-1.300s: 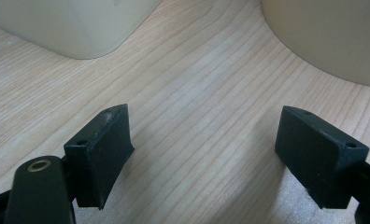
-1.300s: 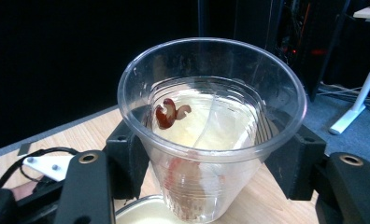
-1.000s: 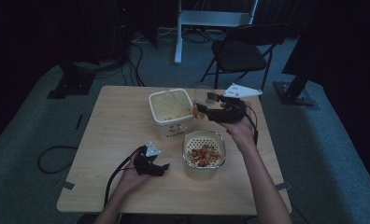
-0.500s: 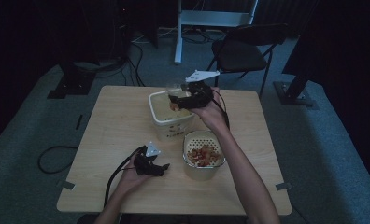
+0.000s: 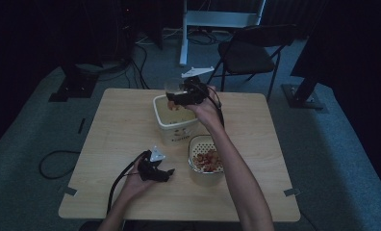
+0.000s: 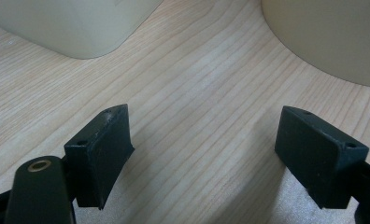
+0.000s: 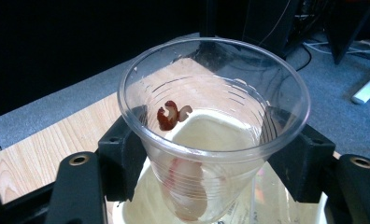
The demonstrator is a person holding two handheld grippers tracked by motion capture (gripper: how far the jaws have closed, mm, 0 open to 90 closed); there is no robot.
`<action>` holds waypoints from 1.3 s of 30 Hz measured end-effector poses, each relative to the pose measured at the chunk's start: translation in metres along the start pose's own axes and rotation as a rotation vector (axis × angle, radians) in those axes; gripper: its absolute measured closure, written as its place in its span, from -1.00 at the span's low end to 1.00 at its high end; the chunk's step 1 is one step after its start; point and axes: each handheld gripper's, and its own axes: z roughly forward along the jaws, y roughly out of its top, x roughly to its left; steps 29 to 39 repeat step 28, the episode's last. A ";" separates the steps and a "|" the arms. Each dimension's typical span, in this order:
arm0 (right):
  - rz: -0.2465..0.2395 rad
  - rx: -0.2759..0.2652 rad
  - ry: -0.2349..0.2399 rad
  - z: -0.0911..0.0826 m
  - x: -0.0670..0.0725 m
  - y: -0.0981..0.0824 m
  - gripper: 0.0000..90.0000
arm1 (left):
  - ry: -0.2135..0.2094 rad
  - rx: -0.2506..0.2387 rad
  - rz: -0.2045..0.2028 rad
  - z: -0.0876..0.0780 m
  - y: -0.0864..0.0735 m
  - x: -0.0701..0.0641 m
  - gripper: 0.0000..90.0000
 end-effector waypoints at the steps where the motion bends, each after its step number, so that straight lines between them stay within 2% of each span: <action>1: 0.003 0.005 -0.008 0.002 0.000 0.000 -0.37 | 0.000 0.000 0.000 0.000 0.000 0.000 -0.57; 2: 0.017 0.012 -0.005 0.005 0.000 0.001 -0.45 | 0.000 0.000 0.000 0.000 0.000 0.000 -0.57; 4: 0.043 0.023 0.037 0.008 0.000 0.001 -0.58 | 0.000 0.000 0.000 0.000 0.000 0.000 -0.57; 7: 0.031 0.034 0.048 0.006 0.000 0.000 -0.68 | 0.000 -0.001 0.000 0.000 0.000 0.000 -0.57; 9: 0.030 0.019 0.051 -0.002 -0.002 -0.001 -0.68 | 0.000 -0.001 0.000 0.000 0.000 0.000 -0.57; 12: 0.041 -0.031 0.040 -0.025 -0.010 -0.007 -0.65 | 0.000 -0.002 0.000 0.000 0.000 0.000 -0.57; 16: 0.024 -0.043 -0.057 -0.060 -0.026 -0.031 -0.59 | 0.002 0.000 0.002 0.000 0.000 0.000 -0.57; 18: 0.035 -0.047 -0.102 -0.077 -0.036 -0.049 -0.55 | 0.003 0.000 0.002 0.000 0.000 0.000 -0.57; 19: 0.038 -0.039 -0.139 -0.087 -0.042 -0.062 -0.53 | 0.003 -0.001 0.000 0.000 0.000 0.000 -0.57; 23: 0.049 0.003 -0.248 -0.107 -0.055 -0.105 -0.48 | 0.004 -0.007 -0.004 0.000 0.000 0.000 -0.57; 27: 0.117 0.068 -0.366 -0.113 -0.068 -0.158 -0.41 | 0.001 -0.001 0.002 0.000 0.000 0.000 -0.57; 39: 0.117 0.068 -0.366 -0.113 -0.068 -0.158 -0.41 | 0.001 -0.001 0.002 0.000 0.000 0.000 -0.58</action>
